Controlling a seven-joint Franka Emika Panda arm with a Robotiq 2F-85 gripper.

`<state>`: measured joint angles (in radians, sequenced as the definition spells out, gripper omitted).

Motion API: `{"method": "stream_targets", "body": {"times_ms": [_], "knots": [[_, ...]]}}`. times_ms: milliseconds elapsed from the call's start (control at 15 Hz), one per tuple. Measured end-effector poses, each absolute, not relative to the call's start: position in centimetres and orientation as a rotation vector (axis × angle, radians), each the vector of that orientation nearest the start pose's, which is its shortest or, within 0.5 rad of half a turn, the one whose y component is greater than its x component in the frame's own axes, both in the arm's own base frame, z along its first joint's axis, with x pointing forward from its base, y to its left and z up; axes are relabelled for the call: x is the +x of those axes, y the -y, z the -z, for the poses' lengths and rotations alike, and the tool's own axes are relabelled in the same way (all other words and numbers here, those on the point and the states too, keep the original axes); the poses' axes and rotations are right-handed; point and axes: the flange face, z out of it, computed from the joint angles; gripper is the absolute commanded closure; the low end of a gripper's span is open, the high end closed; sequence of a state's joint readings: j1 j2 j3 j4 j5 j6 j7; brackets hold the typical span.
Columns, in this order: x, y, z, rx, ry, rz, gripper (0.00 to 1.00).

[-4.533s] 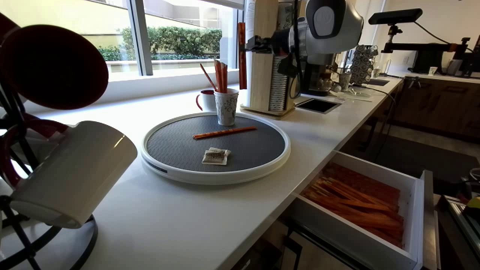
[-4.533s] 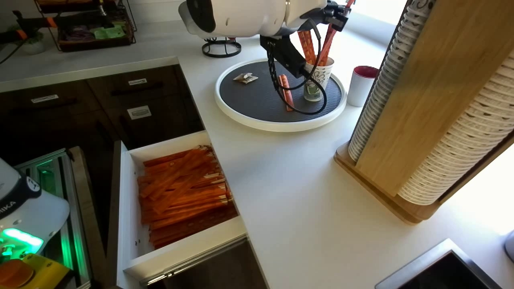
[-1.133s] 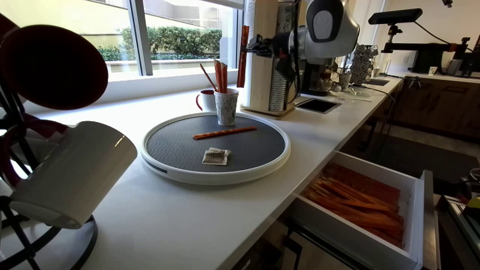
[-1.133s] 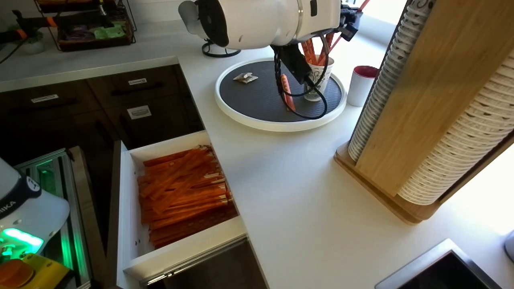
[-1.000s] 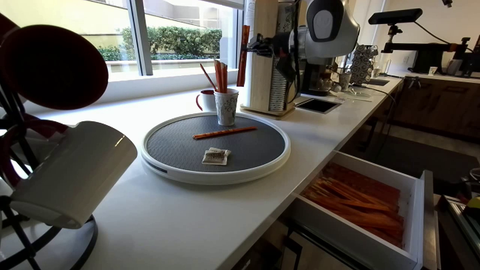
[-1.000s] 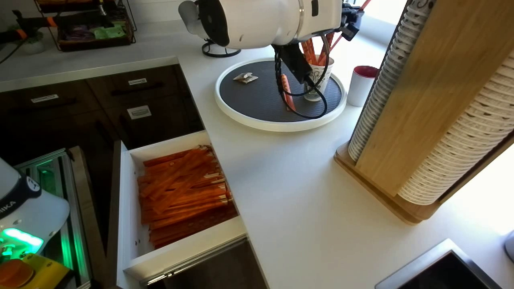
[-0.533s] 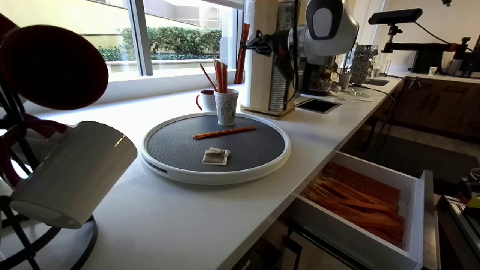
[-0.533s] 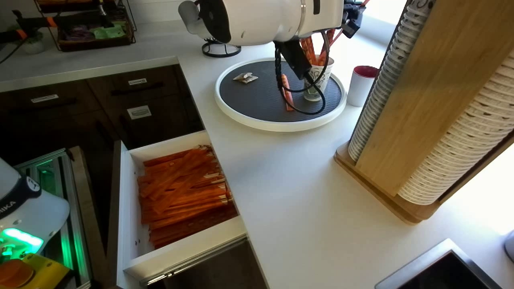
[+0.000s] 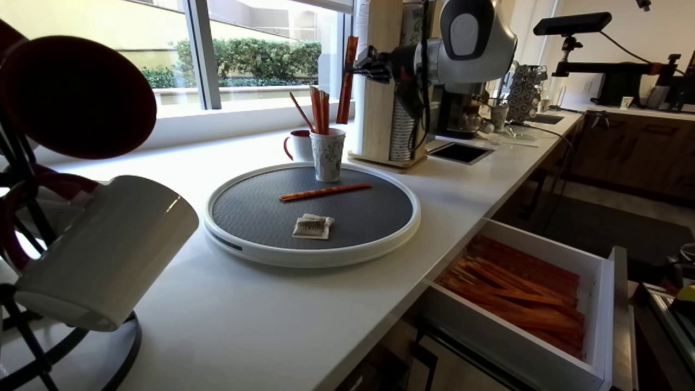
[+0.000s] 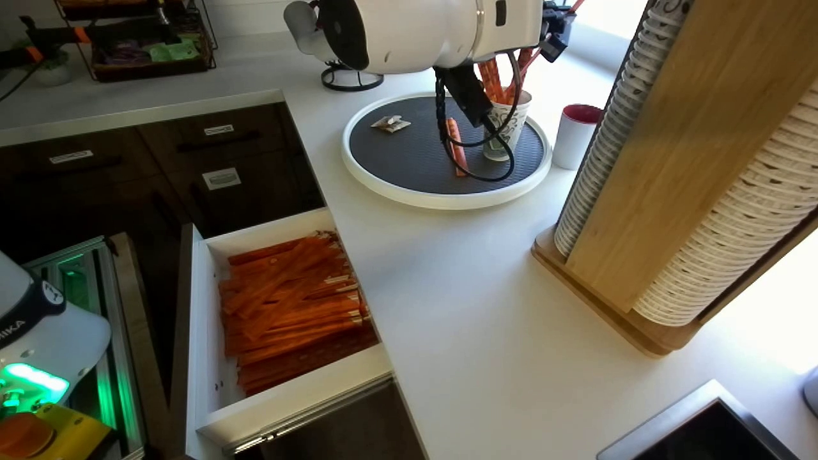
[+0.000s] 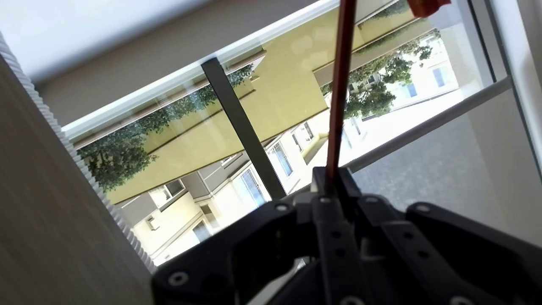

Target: Place some orange packets from the drawer in the coffee cup.

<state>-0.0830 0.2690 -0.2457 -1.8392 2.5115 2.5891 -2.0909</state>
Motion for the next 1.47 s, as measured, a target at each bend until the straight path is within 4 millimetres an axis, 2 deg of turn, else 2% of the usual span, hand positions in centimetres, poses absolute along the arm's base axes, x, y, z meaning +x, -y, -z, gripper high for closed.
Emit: {"method": "stream_targets", "body": {"times_ms": [467,533,1000,1467], "knots": [[61.1,20.9,-41.3,-2.059,-0.486,1.898,0.93],[61.1,20.9,-41.3,-2.059,-0.486,1.898,0.98],[61.2,20.6,-41.1,-2.058,-0.481,1.893,0.98],[61.5,20.4,-39.5,-2.078,-0.483,1.868,0.98]]}}
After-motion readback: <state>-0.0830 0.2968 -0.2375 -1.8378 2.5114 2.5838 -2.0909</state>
